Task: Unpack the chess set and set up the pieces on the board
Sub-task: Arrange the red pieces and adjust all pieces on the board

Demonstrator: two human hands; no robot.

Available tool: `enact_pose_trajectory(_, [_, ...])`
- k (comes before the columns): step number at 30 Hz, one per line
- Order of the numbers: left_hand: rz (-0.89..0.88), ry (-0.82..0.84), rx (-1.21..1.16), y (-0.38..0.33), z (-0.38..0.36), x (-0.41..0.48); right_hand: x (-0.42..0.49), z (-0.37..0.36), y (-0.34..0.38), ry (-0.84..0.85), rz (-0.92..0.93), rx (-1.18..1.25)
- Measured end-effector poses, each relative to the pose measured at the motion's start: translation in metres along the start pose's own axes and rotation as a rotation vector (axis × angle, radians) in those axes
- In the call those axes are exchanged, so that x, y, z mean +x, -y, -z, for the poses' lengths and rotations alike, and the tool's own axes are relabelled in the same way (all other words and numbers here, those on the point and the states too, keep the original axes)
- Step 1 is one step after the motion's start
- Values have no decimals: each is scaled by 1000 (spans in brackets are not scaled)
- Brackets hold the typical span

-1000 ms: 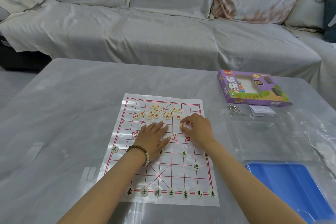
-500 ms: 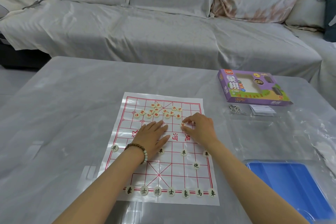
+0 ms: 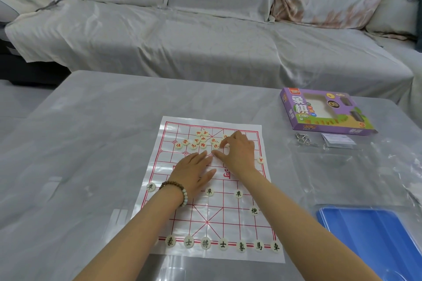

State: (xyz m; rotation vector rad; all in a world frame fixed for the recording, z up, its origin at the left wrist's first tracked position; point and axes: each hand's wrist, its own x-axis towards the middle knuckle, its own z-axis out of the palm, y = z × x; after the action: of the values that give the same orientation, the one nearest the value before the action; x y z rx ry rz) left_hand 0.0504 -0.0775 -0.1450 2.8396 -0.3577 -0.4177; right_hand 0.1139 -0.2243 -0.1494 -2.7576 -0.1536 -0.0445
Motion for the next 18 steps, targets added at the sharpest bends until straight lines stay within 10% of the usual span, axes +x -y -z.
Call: enact_pose_trajectory(18, [-48,-12,-18,-7,6,3,13,44,-60,-135,-33,165])
